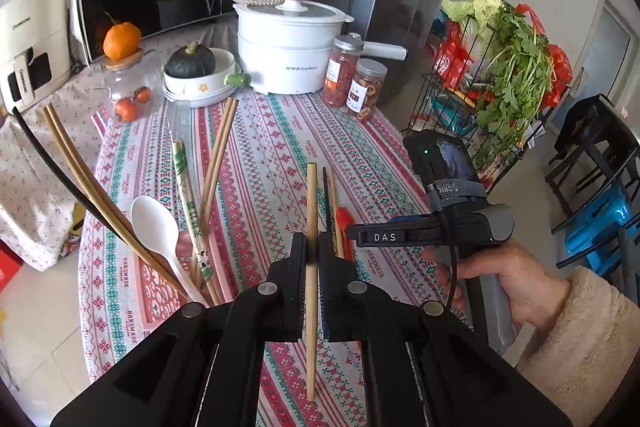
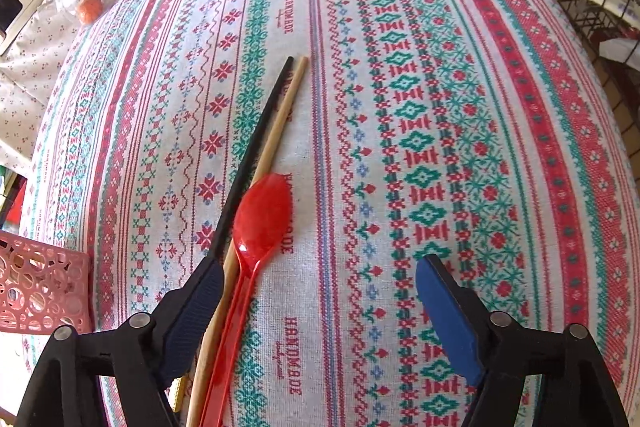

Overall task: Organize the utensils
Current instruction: 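Lift the wooden chopstick with left while right grasps the red plastic spoon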

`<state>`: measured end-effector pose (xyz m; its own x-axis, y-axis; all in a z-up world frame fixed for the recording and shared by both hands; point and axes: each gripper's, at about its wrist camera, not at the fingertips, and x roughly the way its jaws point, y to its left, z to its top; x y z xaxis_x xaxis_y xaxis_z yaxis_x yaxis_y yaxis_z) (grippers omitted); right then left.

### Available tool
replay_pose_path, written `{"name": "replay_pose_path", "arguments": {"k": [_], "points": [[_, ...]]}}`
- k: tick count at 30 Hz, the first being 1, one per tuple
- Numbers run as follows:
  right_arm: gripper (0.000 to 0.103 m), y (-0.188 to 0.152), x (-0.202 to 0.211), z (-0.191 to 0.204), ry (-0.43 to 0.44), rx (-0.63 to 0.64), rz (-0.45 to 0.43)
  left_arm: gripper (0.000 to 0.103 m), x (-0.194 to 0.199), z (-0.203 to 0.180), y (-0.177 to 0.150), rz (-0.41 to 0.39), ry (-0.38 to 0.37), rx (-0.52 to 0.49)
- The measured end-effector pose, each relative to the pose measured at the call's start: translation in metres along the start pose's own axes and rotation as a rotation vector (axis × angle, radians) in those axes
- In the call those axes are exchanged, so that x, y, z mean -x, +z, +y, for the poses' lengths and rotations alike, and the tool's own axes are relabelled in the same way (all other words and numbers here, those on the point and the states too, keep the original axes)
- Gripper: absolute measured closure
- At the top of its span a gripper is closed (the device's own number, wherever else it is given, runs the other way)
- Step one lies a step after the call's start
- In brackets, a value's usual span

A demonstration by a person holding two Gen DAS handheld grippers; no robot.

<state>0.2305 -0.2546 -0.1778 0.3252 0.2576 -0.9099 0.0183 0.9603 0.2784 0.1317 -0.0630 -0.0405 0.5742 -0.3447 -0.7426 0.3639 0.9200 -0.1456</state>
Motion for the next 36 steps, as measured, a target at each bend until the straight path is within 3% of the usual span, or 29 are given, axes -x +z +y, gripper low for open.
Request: {"name": "replay_pose_path", "arguments": {"k": [5,8,10,11,16,24,36], "points": [[0.038,0.006,-0.005,0.017,-0.026,0.042,-0.031,0.098,0.016,0.011,-0.008,-0.009,-0.008,0.003],[0.051,0.009,-0.010,0.030,-0.066,0.087,-0.043,0.098,0.021,0.020,-0.010,-0.012,-0.005,0.015],[0.069,0.009,-0.012,0.038,-0.074,0.116,-0.043,0.097,0.023,0.026,-0.012,-0.011,-0.002,0.025],[0.072,0.009,-0.012,0.040,-0.068,0.123,-0.039,0.098,0.024,0.028,-0.013,-0.011,0.000,0.030],[0.074,0.007,-0.007,0.042,-0.076,0.141,-0.059,0.097,0.030,0.036,-0.016,-0.027,0.012,0.040],[0.075,-0.008,0.048,0.042,-0.047,0.153,-0.214,0.098,0.061,0.040,-0.014,-0.119,0.009,0.044],[0.075,-0.033,0.141,0.050,0.024,0.139,-0.471,0.098,0.140,0.047,-0.007,-0.448,0.070,0.074]]}}
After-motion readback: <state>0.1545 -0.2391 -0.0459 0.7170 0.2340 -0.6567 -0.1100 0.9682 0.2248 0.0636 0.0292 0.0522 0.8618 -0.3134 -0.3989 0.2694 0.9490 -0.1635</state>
